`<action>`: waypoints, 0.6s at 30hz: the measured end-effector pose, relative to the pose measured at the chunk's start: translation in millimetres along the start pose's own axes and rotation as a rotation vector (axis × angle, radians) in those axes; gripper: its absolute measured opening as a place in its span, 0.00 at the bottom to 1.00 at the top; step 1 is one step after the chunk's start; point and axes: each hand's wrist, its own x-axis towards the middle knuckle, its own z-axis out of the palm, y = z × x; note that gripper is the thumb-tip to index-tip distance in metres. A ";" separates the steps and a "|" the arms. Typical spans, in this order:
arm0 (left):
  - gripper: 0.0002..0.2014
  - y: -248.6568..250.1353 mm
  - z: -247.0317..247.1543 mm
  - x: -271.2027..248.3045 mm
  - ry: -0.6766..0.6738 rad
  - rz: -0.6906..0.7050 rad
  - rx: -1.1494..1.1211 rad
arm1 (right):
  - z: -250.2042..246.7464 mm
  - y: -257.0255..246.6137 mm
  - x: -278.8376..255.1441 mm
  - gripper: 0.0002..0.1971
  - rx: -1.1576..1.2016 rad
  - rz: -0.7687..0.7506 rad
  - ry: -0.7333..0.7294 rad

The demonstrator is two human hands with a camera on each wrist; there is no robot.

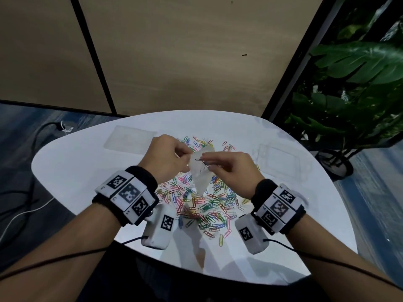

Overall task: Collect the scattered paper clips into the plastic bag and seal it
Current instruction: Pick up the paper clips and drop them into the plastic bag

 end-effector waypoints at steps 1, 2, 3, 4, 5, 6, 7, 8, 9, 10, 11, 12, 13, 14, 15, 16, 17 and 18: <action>0.06 1.3 1.7 -1.6 -0.018 0.004 -0.004 | -0.9 2.6 -4.0 0.18 -0.079 -0.041 -0.064; 0.06 2.9 3.9 -3.5 -0.038 0.015 0.002 | -0.1 4.2 -8.2 0.19 -0.153 -0.078 -0.112; 0.07 4.5 6.1 -5.0 -0.054 0.028 0.014 | 1.6 5.3 -11.4 0.20 -0.204 -0.103 -0.135; 0.07 6.4 7.6 -6.2 -0.062 0.041 0.030 | 2.2 5.7 -13.6 0.21 -0.207 -0.124 -0.127; 0.07 7.7 8.0 -6.7 -0.058 0.051 0.047 | 1.5 5.7 -14.9 0.19 -0.158 -0.117 -0.087; 0.07 8.7 7.0 -6.5 -0.045 0.061 0.065 | -0.4 6.3 -16.1 0.17 -0.063 -0.077 -0.018; 0.07 9.3 4.5 -5.9 -0.026 0.068 0.081 | -3.3 9.3 -17.2 0.15 0.035 -0.007 0.054; 0.07 9.0 0.6 -5.2 -0.003 0.070 0.093 | -6.8 15.8 -18.7 0.13 0.090 0.078 0.095; 0.07 7.8 -4.1 -4.5 0.022 0.069 0.101 | -9.9 25.7 -21.2 0.11 0.059 0.188 0.072; 0.08 6.3 -9.6 -3.9 0.044 0.065 0.109 | -11.3 35.9 -26.0 0.13 -0.078 0.317 -0.029; 0.08 4.0 -14.7 -3.8 0.064 0.061 0.117 | -9.2 48.9 -33.1 0.22 -0.275 0.449 -0.183; 0.08 2.1 -19.5 -4.0 0.082 0.059 0.123 | -4.3 62.0 -42.3 0.32 -0.450 0.555 -0.338; 0.08 -0.2 -23.7 -3.9 0.096 0.058 0.127 | 2.8 72.9 -51.2 0.41 -0.554 0.629 -0.441; 0.09 -1.9 -27.6 -4.0 0.107 0.057 0.126 | 11.0 80.5 -59.6 0.47 -0.585 0.671 -0.488; 0.09 -3.9 -31.2 -4.2 0.116 0.053 0.119 | 19.4 87.3 -65.7 0.51 -0.572 0.689 -0.492; 0.09 -5.8 -34.2 -4.7 0.125 0.051 0.116 | 27.1 92.9 -70.0 0.54 -0.558 0.680 -0.474; 0.09 -8.4 -37.0 -5.1 0.132 0.052 0.126 | 33.8 97.0 -72.1 0.54 -0.565 0.651 -0.452; 0.08 -11.1 -38.9 -5.4 0.134 0.056 0.148 | 39.6 99.3 -72.7 0.53 -0.594 0.609 -0.430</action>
